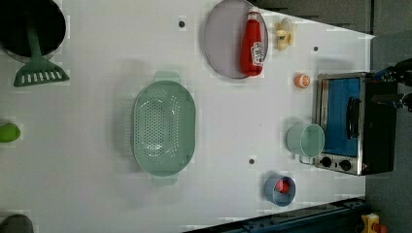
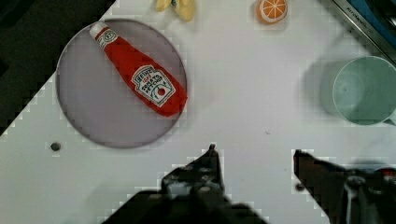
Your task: Drag strainer left to right.
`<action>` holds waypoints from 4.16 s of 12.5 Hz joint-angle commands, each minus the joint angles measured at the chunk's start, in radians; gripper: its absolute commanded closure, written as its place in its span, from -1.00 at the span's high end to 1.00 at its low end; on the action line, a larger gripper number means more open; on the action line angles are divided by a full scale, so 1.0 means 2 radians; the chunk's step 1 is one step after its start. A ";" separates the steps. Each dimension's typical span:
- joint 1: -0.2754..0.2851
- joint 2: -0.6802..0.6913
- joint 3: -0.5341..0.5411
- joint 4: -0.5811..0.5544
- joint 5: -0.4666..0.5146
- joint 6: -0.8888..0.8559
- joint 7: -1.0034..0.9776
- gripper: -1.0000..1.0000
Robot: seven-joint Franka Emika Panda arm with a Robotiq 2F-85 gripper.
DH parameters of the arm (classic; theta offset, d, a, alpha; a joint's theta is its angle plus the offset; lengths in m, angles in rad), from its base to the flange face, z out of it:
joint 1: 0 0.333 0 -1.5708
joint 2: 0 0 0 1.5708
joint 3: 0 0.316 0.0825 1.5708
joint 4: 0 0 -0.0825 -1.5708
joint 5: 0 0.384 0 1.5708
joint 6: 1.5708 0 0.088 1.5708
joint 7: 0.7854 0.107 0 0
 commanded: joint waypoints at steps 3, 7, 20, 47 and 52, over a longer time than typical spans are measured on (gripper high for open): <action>-0.007 -0.282 -0.015 -0.127 -0.011 -0.129 -0.029 0.99; 0.003 -0.262 0.041 -0.142 0.009 -0.119 -0.024 1.00; 0.007 0.039 0.303 -0.164 0.009 0.177 0.454 1.00; 0.002 0.255 0.187 -0.230 -0.076 0.422 0.608 1.00; -0.026 0.246 0.169 -0.244 -0.075 0.428 0.536 1.00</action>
